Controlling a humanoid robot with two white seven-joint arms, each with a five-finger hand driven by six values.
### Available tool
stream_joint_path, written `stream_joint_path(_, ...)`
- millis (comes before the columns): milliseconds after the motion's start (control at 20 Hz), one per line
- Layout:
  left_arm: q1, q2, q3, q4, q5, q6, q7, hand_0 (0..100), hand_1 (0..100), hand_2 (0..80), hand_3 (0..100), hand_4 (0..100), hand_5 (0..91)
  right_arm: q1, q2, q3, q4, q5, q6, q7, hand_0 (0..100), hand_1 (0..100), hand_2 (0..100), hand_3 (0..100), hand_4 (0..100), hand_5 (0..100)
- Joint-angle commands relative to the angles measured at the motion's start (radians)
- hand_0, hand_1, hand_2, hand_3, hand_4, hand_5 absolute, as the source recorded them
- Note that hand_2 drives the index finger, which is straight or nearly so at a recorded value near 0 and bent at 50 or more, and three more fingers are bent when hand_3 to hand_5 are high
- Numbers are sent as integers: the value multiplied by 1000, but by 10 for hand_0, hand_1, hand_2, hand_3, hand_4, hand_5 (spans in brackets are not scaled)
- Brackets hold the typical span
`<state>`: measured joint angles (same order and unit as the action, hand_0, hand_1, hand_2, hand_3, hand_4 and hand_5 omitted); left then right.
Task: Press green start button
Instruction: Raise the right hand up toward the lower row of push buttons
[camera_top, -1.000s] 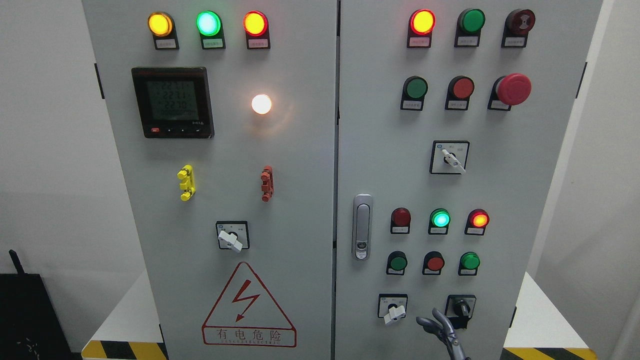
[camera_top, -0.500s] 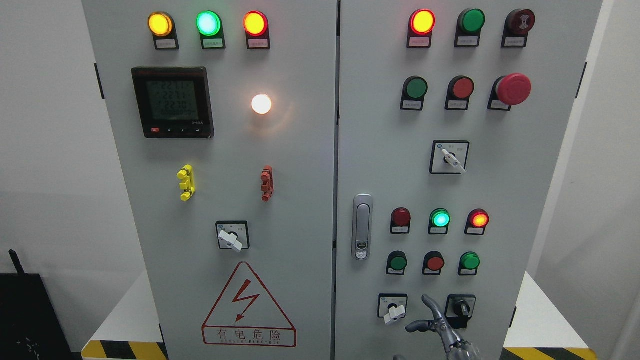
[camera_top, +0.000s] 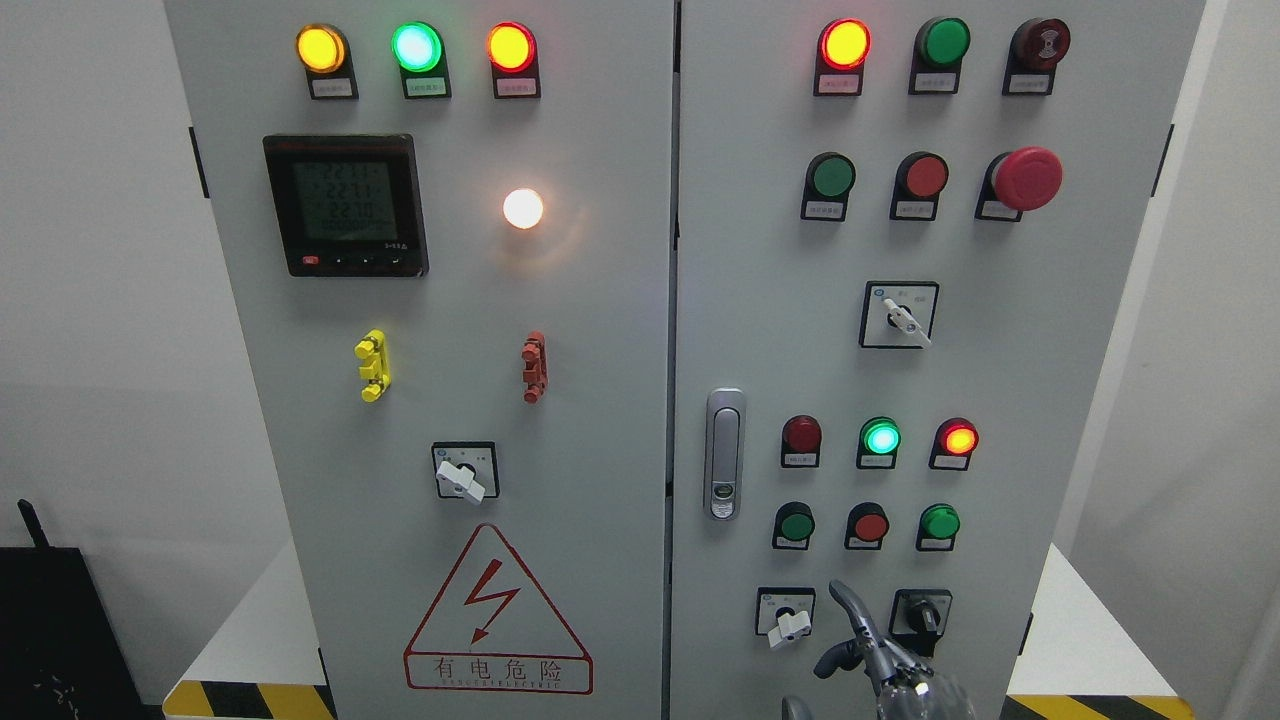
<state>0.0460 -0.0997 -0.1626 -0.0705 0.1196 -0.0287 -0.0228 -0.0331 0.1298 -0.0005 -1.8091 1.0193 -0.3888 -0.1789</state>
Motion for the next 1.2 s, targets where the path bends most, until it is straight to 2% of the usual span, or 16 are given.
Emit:
stream_joint_path(0,2,0,0,0,0,0,0,120,556,0,0,0,0,-37,-1,-55,16,85,7,-2,546,298,0,644,638,638)
stream_joint_path(1150,0,0,0,0,0,0,0,120,556,0,0,0,0,-116,2,-42,140,104,25,-1,547,310,0,659,649,647)
